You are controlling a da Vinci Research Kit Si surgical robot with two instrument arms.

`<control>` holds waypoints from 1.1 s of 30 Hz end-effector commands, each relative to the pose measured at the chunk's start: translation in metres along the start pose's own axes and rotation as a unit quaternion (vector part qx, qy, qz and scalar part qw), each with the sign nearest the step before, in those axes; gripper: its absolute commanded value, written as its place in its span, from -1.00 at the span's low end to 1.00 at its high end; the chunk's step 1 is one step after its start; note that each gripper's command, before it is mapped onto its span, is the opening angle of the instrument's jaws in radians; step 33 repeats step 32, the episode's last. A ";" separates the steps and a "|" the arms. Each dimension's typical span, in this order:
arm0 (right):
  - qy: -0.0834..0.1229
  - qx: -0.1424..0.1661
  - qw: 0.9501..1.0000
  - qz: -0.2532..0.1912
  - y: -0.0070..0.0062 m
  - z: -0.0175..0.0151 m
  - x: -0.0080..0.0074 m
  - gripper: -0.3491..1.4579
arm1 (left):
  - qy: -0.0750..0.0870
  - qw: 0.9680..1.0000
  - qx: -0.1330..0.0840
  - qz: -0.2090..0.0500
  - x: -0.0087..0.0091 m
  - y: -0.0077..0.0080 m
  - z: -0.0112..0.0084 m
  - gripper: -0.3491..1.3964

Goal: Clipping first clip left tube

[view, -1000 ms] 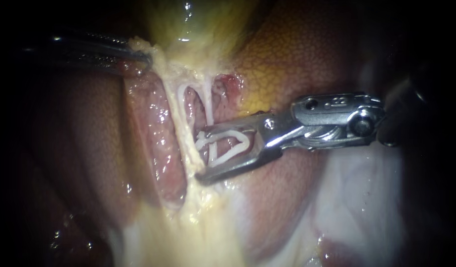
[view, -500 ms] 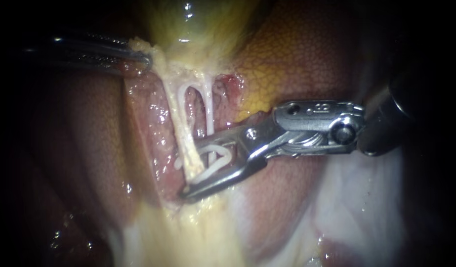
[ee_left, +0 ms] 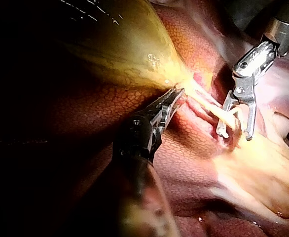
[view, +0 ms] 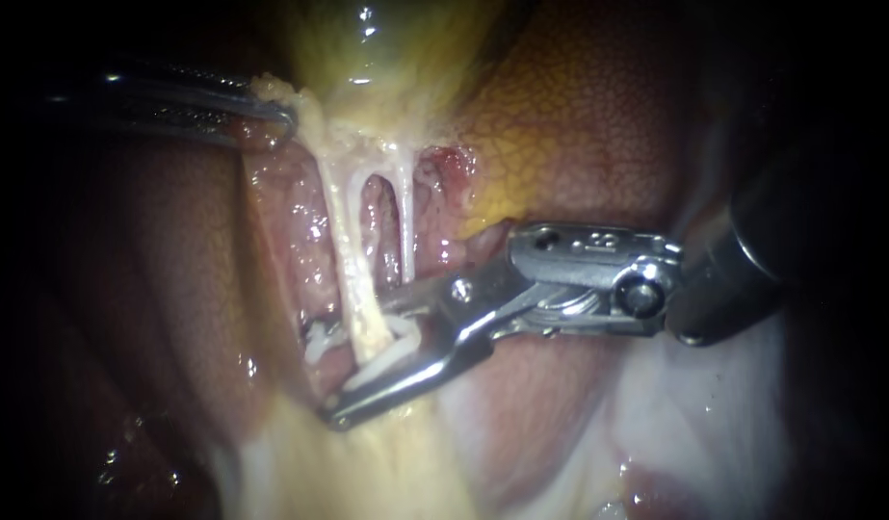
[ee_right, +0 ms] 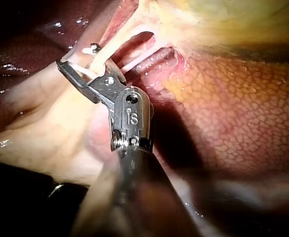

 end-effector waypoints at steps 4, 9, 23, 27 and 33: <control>-0.001 0.002 1.000 -0.002 -0.0002 0.0000 -0.0001 -0.29 | 0.000 1.000 0.000 0.000 0.0000 0.0000 -0.0001 -1.00; 0.000 0.000 1.000 0.013 -0.0002 -0.0004 -0.0001 -0.60 | 0.000 1.000 0.000 0.000 0.0000 0.0000 -0.0001 -1.00; 0.009 -0.015 1.000 0.023 -0.0004 -0.0009 0.0006 -1.00 | 0.000 1.000 0.000 0.000 0.0000 0.0001 -0.0001 -1.00; 0.009 -0.015 1.000 0.023 -0.0003 -0.0009 0.0005 -1.00 | 0.000 1.000 0.000 0.000 0.0000 0.0001 -0.0001 -1.00; 0.009 -0.015 1.000 0.023 -0.0002 -0.0010 0.0004 -1.00 | 0.000 1.000 0.000 0.000 0.0000 0.0000 -0.0001 -1.00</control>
